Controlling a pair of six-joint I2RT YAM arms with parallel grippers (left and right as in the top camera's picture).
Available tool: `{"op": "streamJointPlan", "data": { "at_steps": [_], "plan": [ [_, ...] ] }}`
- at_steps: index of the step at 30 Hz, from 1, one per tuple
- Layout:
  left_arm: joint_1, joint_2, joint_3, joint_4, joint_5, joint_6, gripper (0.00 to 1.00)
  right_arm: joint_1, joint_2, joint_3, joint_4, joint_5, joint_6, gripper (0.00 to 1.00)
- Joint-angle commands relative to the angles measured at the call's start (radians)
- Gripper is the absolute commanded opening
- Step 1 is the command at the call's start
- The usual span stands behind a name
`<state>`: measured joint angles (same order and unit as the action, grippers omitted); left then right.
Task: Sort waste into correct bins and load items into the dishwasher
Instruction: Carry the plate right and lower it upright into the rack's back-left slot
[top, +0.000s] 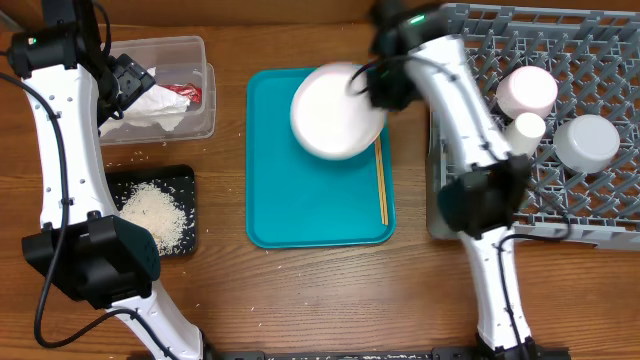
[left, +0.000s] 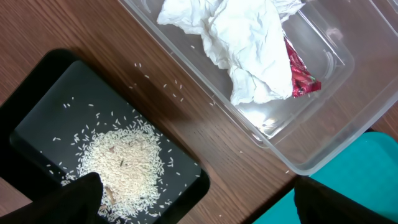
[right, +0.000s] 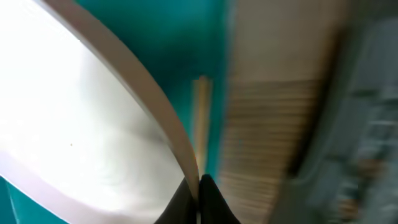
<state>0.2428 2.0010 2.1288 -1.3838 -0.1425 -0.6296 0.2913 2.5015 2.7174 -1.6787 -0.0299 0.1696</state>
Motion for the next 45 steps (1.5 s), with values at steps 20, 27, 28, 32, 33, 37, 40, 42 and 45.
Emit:
{"op": "streamJointPlan", "data": {
  "at_steps": [20,27,28,32,33,37,40,42,45],
  "plan": [
    [-0.002,-0.026,0.018,0.0,0.005,-0.002,1.0,-0.321,-0.087,0.122,0.063,0.673,0.284,0.04],
    [-0.002,-0.026,0.018,0.0,0.005,-0.002,1.0,-0.321,-0.086,0.122,0.112,0.709,0.285,0.04],
    [-0.002,-0.026,0.018,0.0,0.005,-0.002,1.0,-0.321,-0.085,0.122,0.116,0.705,0.289,0.04],
    [-0.002,-0.026,0.018,0.0,0.005,-0.002,1.0,-0.32,-0.077,0.12,0.126,0.706,0.311,0.04],
    [-0.002,-0.026,0.018,0.0,0.005,-0.002,1.0,-0.32,-0.072,0.117,0.128,0.706,0.311,0.04],
    [-0.002,-0.026,0.018,0.0,0.005,-0.002,1.0,-0.32,-0.042,0.115,0.13,0.711,0.31,0.04],
    [-0.002,-0.026,0.018,0.0,0.005,-0.002,1.0,-0.32,-0.019,0.114,0.141,0.725,0.31,0.04],
    [-0.002,-0.026,0.018,0.0,0.005,-0.002,1.0,-0.319,-0.01,0.11,0.149,0.725,0.31,0.04],
    [-0.002,-0.026,0.018,0.0,0.005,-0.002,1.0,-0.313,-0.006,0.11,0.145,0.725,0.31,0.04]
  ]
}}
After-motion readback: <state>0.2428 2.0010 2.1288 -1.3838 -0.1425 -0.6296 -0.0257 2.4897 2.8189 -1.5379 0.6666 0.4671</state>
